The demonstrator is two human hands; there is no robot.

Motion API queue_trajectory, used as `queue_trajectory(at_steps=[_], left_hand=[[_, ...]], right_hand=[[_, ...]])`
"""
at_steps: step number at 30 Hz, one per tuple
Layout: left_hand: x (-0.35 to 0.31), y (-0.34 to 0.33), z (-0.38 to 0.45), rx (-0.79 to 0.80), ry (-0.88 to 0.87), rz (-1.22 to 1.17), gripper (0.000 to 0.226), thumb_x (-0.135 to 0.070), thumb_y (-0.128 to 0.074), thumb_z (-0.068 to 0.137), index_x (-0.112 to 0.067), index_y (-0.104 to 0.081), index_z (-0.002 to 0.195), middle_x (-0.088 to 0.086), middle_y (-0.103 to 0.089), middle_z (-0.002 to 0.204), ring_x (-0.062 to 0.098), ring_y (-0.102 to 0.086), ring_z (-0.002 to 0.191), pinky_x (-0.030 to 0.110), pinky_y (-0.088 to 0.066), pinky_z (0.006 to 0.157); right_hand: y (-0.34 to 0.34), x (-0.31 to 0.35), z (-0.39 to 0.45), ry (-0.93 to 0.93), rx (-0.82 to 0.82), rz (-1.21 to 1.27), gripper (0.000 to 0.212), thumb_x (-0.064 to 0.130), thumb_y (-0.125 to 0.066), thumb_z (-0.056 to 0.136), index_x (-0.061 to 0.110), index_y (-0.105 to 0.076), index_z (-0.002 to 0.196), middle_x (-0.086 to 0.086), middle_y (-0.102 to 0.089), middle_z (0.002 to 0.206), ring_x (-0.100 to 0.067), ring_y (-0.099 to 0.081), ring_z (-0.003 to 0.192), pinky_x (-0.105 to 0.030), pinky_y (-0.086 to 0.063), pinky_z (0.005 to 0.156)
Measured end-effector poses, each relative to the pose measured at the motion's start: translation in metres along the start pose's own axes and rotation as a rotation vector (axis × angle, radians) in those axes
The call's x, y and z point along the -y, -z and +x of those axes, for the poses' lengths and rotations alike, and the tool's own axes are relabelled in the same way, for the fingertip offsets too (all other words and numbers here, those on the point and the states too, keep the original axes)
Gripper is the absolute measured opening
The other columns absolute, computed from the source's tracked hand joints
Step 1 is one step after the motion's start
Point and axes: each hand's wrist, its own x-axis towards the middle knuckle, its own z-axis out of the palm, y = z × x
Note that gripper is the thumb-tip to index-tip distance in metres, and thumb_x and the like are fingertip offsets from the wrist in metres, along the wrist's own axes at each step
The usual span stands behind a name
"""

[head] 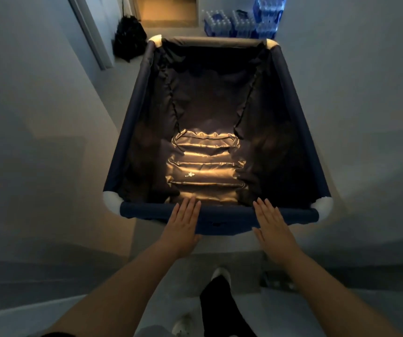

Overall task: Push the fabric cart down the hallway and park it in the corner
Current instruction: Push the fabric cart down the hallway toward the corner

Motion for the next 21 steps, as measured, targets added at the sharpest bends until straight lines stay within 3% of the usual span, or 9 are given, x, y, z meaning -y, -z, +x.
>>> queue_trajectory(at_steps=[4, 10, 21], left_hand=[[0.017, 0.02, 0.053, -0.018, 0.031, -0.001, 0.077, -0.04, -0.034, 0.095, -0.013, 0.026, 0.135, 0.012, 0.021, 0.154, 0.025, 0.031, 0.133, 0.039, 0.016, 0.111], [0.043, 0.045, 0.126, -0.037, 0.05, -0.007, 0.08, -0.04, -0.036, 0.095, -0.01, 0.023, 0.139, 0.013, 0.018, 0.154, 0.028, 0.019, 0.141, 0.038, 0.014, 0.112], [0.102, 0.087, 0.255, -0.024, -0.019, -0.05, 0.077, -0.04, -0.035, 0.096, -0.008, 0.018, 0.142, 0.013, 0.017, 0.155, 0.027, 0.018, 0.141, 0.039, 0.011, 0.115]], right_hand=[[0.017, -0.018, 0.058, 0.047, -0.035, 0.0, 0.062, 0.035, -0.03, 0.098, 0.016, 0.004, 0.146, -0.003, 0.002, 0.158, -0.014, 0.016, 0.14, -0.029, 0.009, 0.113], [0.04, -0.038, 0.138, 0.07, -0.071, 0.012, 0.061, 0.031, -0.037, 0.097, 0.014, -0.007, 0.147, -0.005, -0.008, 0.158, -0.017, 0.005, 0.144, -0.03, 0.005, 0.114], [0.075, -0.064, 0.284, 0.006, -0.033, 0.003, 0.061, 0.02, -0.044, 0.095, 0.013, -0.012, 0.147, -0.007, -0.014, 0.157, -0.022, -0.005, 0.145, -0.031, 0.001, 0.114]])
